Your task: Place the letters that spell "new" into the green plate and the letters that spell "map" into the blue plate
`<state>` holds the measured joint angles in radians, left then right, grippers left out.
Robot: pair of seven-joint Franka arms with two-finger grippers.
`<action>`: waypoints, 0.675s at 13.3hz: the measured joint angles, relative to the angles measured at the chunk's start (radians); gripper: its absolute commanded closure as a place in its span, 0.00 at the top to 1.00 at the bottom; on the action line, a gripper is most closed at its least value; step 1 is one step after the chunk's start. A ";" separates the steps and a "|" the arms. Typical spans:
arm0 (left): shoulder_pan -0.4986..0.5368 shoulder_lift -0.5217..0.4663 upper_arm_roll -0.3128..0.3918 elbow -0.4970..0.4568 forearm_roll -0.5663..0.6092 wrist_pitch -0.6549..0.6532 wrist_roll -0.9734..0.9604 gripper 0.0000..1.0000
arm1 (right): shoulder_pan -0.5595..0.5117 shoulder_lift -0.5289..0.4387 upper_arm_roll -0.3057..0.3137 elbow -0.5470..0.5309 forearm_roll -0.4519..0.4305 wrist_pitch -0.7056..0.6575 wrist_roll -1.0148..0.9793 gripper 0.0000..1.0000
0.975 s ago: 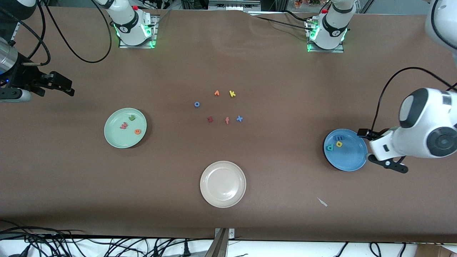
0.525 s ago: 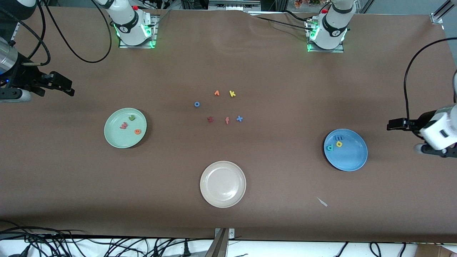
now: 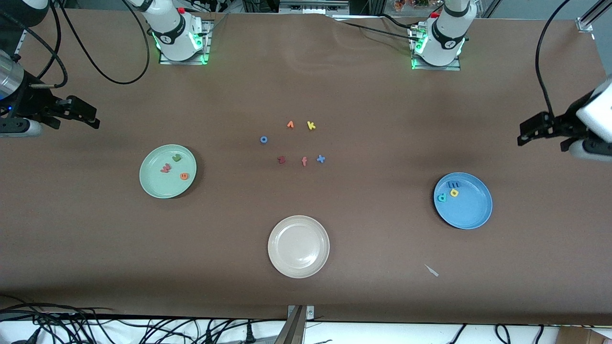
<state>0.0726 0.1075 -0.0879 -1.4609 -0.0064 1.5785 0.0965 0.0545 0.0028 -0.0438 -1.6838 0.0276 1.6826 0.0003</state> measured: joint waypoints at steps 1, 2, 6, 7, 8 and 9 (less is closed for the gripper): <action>0.000 -0.029 0.003 -0.019 0.000 0.000 0.001 1.00 | 0.000 0.000 0.000 0.000 0.000 0.000 0.000 1.00; 0.000 -0.054 0.005 -0.040 0.000 0.000 0.002 1.00 | 0.000 0.000 0.000 0.000 0.000 0.000 0.000 1.00; 0.002 -0.088 0.011 -0.117 0.000 -0.017 0.022 1.00 | -0.001 0.000 -0.002 0.000 0.000 0.001 0.000 1.00; 0.002 -0.086 0.011 -0.121 0.000 -0.029 0.035 1.00 | -0.001 0.000 -0.002 0.000 0.000 0.001 0.000 1.00; 0.002 -0.085 0.011 -0.123 0.000 -0.034 0.041 1.00 | -0.001 0.000 -0.002 0.000 0.000 0.001 0.000 1.00; 0.002 -0.085 0.012 -0.123 0.000 -0.035 0.045 1.00 | -0.001 0.000 -0.002 0.000 0.000 0.001 0.000 1.00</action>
<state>0.0747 0.0222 -0.0761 -1.5837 -0.0064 1.5431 0.1412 0.0538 0.0028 -0.0456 -1.6838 0.0274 1.6837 0.0003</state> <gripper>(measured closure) 0.000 0.000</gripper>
